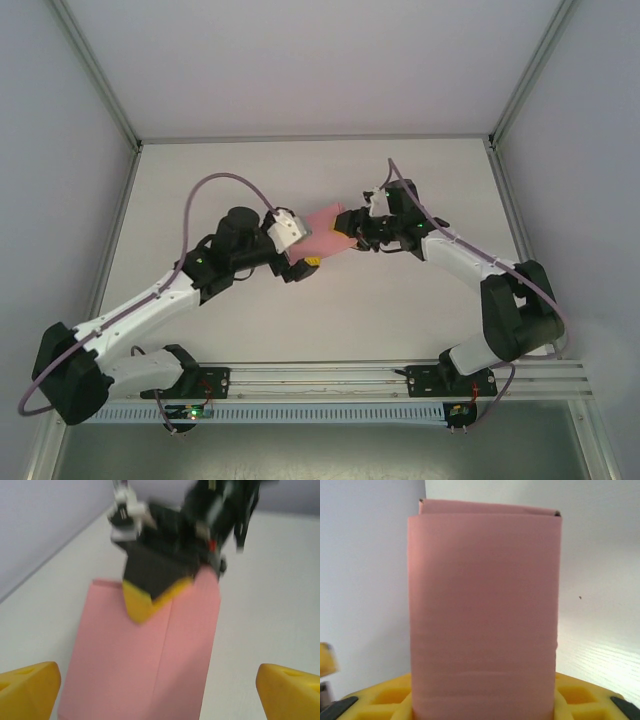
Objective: Assemble paper box
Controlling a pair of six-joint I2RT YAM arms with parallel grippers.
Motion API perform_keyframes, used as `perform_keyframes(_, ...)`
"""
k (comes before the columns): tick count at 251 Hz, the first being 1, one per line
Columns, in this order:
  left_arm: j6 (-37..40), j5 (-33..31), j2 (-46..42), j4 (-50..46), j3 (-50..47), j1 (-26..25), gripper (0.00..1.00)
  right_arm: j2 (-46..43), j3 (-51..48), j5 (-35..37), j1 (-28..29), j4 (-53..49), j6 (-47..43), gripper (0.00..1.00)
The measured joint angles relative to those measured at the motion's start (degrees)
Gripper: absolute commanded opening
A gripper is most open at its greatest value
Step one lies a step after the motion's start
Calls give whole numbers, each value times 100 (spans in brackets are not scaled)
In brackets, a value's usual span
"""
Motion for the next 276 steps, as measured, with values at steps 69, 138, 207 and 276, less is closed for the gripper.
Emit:
perform_keyframes(69, 1419, -1156, 745, 24, 11, -745, 100, -131, 205, -92, -361, -671, 988, 35)
perform_keyframes(138, 2269, -2546, 1360, 920, 50, -901, 93, -155, 210, -404, -402, -776, 1952, 33)
perform_keyframes(207, 2583, -3154, 1478, 1268, 81, -920, 50, -380, 210, -426, -468, -516, 2586, 34)
perform_keyframes(276, 2608, -3058, 1478, 1340, 44, -920, 24, -389, 199, -426, -479, -498, 2728, 42)
